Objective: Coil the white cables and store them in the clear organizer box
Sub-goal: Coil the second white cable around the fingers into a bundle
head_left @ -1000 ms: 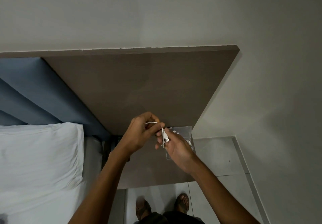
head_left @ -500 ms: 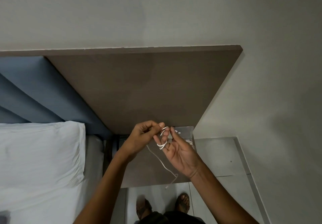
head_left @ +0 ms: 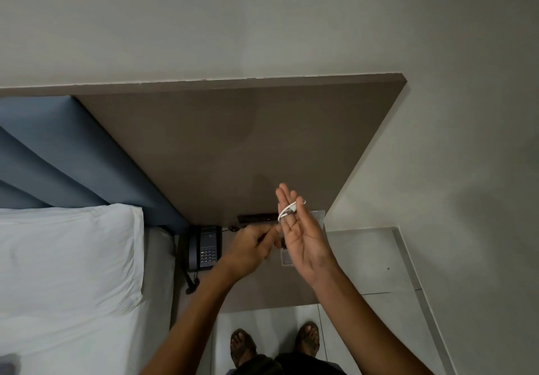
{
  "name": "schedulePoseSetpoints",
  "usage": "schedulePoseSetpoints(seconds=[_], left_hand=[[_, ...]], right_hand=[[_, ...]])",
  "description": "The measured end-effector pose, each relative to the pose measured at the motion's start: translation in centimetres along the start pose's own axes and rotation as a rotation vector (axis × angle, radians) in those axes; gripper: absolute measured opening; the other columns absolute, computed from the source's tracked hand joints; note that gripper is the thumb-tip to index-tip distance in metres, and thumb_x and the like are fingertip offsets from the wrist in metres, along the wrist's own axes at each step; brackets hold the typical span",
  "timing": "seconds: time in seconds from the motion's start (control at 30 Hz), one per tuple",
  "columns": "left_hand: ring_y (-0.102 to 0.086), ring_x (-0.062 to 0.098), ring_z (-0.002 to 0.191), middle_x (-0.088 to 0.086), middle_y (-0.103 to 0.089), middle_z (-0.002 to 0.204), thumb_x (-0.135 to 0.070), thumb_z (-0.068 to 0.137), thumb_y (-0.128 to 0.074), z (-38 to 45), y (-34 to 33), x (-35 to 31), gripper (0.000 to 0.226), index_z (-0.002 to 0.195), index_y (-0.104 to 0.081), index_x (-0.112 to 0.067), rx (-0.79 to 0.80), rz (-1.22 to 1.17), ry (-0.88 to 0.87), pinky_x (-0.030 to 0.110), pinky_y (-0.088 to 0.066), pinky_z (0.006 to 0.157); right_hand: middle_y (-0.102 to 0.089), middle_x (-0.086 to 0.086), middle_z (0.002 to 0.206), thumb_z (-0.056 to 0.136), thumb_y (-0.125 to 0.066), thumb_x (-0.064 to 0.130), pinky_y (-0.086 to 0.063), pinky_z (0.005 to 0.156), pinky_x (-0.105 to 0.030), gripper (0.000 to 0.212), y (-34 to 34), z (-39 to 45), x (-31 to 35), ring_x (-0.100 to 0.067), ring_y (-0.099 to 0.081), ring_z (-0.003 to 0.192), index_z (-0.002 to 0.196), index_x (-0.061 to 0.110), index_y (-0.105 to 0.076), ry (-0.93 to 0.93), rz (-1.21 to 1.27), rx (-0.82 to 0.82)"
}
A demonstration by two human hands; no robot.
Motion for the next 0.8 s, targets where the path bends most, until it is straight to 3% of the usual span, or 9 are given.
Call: schedulePoseSetpoints(seconds=[0.07, 0.17, 0.23, 0.3, 0.37, 0.43, 0.53, 0.67, 0.8], left_hand=[[-0.048, 0.006, 0.053, -0.001, -0.054, 0.062, -0.027, 0.111, -0.048, -0.4, -0.6, -0.3, 0.036, 0.096, -0.071, -0.004, 0.093, 0.115, -0.049, 0.029, -0.045, 0.060], [-0.057, 0.014, 0.067, 0.007, -0.063, 0.076, -0.025, 0.110, -0.052, -0.2, 0.0, -1.2, 0.028, 0.099, -0.069, -0.006, 0.129, 0.244, -0.119, 0.040, -0.051, 0.071], [-0.065, 0.001, 0.080, -0.008, -0.069, 0.086, -0.024, 0.107, -0.057, 0.3, 1.2, -2.1, 0.017, 0.096, -0.068, -0.017, 0.144, 0.260, -0.155, 0.028, -0.055, 0.076], [-0.066, -0.003, 0.083, -0.015, -0.068, 0.086, -0.026, 0.105, -0.062, 0.7, 2.5, -3.0, 0.012, 0.095, -0.063, -0.034, 0.159, 0.286, -0.180, 0.021, -0.054, 0.075], [-0.067, 0.007, 0.080, -0.009, -0.070, 0.087, -0.034, 0.104, -0.062, 1.2, 3.9, -3.3, 0.012, 0.092, -0.062, -0.038, 0.154, 0.311, -0.155, 0.037, -0.059, 0.076], [-0.071, 0.014, 0.083, -0.004, -0.075, 0.087, -0.043, 0.103, -0.060, 1.5, 4.8, -3.8, 0.015, 0.091, -0.064, -0.035, 0.163, 0.285, -0.141, 0.045, -0.060, 0.081], [-0.073, 0.016, 0.079, -0.005, -0.078, 0.080, -0.047, 0.101, -0.064, 2.0, 5.5, -4.6, 0.023, 0.091, -0.066, -0.026, 0.156, 0.224, -0.165, 0.046, -0.061, 0.078], [-0.069, 0.017, 0.073, 0.005, -0.073, 0.083, -0.037, 0.096, -0.073, 3.0, 6.3, -4.2, 0.018, 0.090, -0.067, -0.021, 0.075, 0.125, -0.185, 0.034, -0.057, 0.068], [-0.064, 0.017, 0.071, 0.018, -0.069, 0.083, -0.031, 0.100, -0.069, 3.4, 5.7, -3.6, 0.028, 0.093, -0.066, -0.004, 0.067, -0.091, -0.195, 0.025, -0.053, 0.066]], right_hand=[[-0.062, -0.005, 0.152, 0.106, -0.053, 0.020, -0.025, 0.131, -0.036, 0.042, 0.3, 0.3, 0.9, -0.012, -0.055, 0.144, 0.145, 0.007, -0.060, 0.070, -0.252, -0.062], [-0.067, 0.009, 0.146, 0.111, -0.053, 0.028, -0.040, 0.118, -0.024, 0.038, -0.2, -0.3, 1.8, -0.001, -0.055, 0.141, 0.146, 0.021, -0.062, 0.199, -0.879, -0.042], [-0.070, 0.006, 0.142, 0.112, -0.053, 0.023, -0.050, 0.108, -0.019, 0.035, -0.2, -0.6, 1.4, -0.003, -0.061, 0.136, 0.145, 0.017, -0.063, 0.205, -1.097, 0.038], [-0.075, -0.002, 0.127, 0.113, -0.049, 0.022, -0.057, 0.101, -0.025, 0.031, 0.0, -0.5, 1.0, -0.013, -0.069, 0.123, 0.137, 0.012, -0.066, 0.179, -1.204, 0.070], [-0.070, -0.012, 0.103, 0.115, -0.044, 0.024, -0.055, 0.090, -0.038, 0.030, 0.4, -0.2, 1.1, -0.027, -0.067, 0.097, 0.121, 0.004, -0.066, 0.133, -1.268, 0.046], [-0.064, 0.001, 0.091, 0.116, -0.040, 0.023, -0.048, 0.086, -0.029, 0.030, 0.8, -0.3, 1.1, -0.014, -0.059, 0.088, 0.111, 0.003, -0.062, 0.062, -1.240, 0.053], [-0.073, 0.021, 0.096, 0.116, -0.037, 0.034, -0.046, 0.093, -0.017, 0.032, 1.1, -0.7, 0.7, 0.007, -0.066, 0.096, 0.115, 0.026, -0.068, -0.062, -1.183, 0.052], [-0.058, -0.006, 0.082, 0.116, -0.034, 0.036, -0.048, 0.111, -0.052, 0.041, 0.1, -1.1, -0.4, -0.018, -0.059, 0.076, 0.109, 0.010, -0.065, -0.212, -0.695, 0.163], [-0.053, -0.005, 0.073, 0.115, -0.041, 0.037, -0.040, 0.124, -0.042, 0.042, -1.1, -1.4, -0.6, -0.016, -0.055, 0.067, 0.098, 0.005, -0.061, -0.307, -0.099, 0.191]])
Point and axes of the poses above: each hand's wrist, its own z-axis towards the middle knuckle, its own y-axis out of the back of the hand, x = y × z, the point moved 6 cm from there along z, towards the middle knuckle
